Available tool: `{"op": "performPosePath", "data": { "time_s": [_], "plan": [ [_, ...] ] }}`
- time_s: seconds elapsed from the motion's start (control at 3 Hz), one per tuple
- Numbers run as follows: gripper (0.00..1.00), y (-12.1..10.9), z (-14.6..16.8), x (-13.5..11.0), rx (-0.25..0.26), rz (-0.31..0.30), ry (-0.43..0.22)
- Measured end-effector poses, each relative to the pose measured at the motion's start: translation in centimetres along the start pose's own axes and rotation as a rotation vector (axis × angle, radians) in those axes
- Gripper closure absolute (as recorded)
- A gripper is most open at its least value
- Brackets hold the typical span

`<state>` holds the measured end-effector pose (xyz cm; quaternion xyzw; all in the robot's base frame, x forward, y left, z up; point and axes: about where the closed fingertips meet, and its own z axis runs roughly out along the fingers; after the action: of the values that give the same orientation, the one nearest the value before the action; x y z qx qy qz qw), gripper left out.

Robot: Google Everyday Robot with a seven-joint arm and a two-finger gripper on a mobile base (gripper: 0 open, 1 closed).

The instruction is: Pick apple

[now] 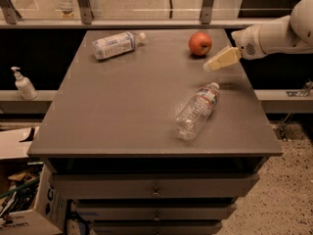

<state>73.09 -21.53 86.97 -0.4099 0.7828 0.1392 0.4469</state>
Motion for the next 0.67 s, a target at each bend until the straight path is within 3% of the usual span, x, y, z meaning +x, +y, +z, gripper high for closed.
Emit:
{"op": "performPosePath", "data": {
  "time_s": [0.33, 0.67],
  "plan": [
    [0.00, -1.6, 1.5, -0.1, 0.024, 0.014, -0.017],
    [0.00, -3.4, 5.0, 0.2, 0.038, 0.047, -0.013]
  ]
}}
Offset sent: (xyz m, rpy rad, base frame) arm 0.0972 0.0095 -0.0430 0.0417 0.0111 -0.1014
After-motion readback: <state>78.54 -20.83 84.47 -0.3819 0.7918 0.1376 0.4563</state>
